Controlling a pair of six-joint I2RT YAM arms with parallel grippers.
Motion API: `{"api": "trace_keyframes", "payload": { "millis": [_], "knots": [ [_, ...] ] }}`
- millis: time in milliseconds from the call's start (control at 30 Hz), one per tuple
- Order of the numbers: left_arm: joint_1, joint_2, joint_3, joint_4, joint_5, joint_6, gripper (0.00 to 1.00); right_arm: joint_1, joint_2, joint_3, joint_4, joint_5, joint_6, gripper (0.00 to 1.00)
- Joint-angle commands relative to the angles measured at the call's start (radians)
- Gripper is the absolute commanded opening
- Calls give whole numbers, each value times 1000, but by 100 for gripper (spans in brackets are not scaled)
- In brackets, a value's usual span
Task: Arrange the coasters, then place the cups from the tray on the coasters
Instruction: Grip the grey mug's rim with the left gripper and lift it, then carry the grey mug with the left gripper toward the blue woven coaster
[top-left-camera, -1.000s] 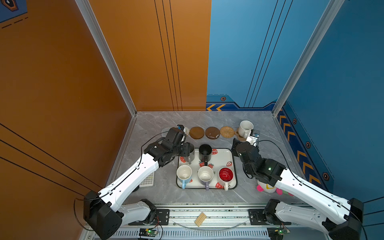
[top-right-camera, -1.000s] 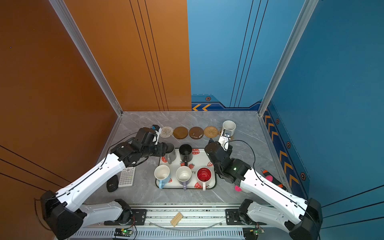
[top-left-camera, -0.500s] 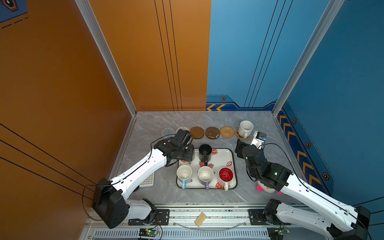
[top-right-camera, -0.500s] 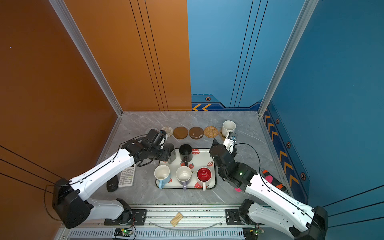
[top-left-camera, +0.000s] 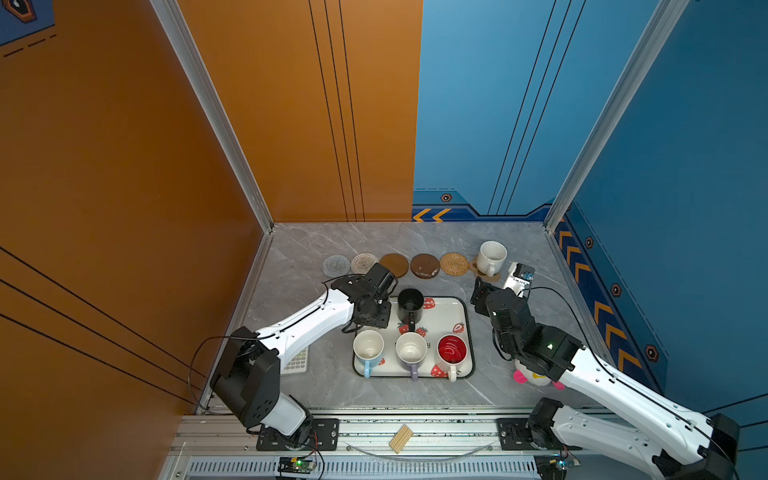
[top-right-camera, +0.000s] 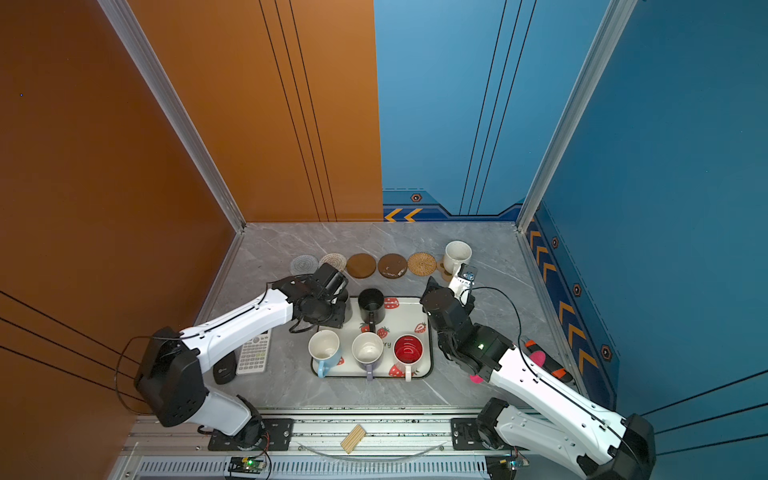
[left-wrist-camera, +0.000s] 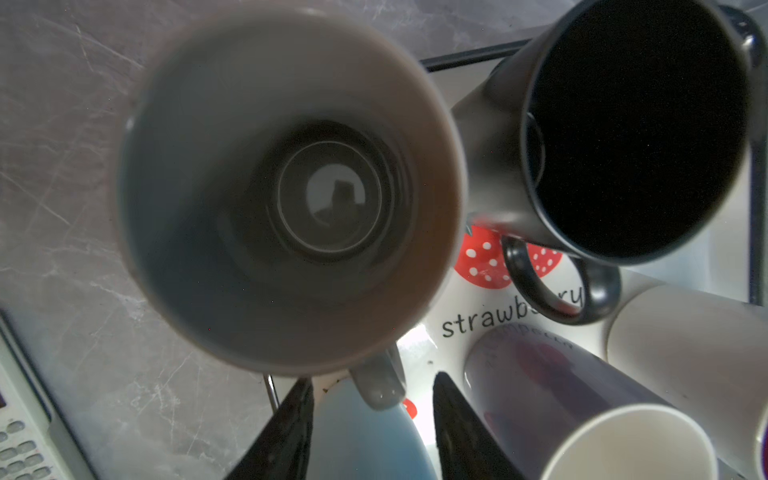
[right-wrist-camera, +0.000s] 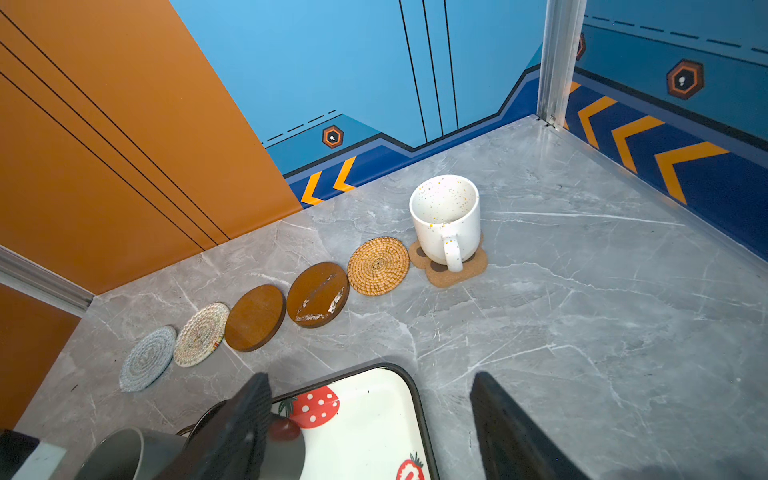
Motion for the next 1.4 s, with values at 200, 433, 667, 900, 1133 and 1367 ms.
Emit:
{"api": "trace_keyframes", "payload": {
  "millis": [200,433,667,900,1133,1367],
  "knots": [
    [-10,96,54,-1,-70,-50,43,-34,-55,-47,18,-25,31,75],
    [-9,117,55,-1,-115,-66,37,-56,-67,-63,20,-42,38,75],
    [-8,128,58,0,-127,-66,25,-64,-54,-64,33,-61,41,75],
    [-9,114,61,-1,-145,-63,1,-69,-51,-66,37,-65,42,75],
    [-14,73,72,-1,-181,-66,0,-72,-47,-67,39,-74,42,75],
    [-23,26,87,-1,-216,-63,0,-73,-44,-65,43,-78,42,75]
  ]
}}
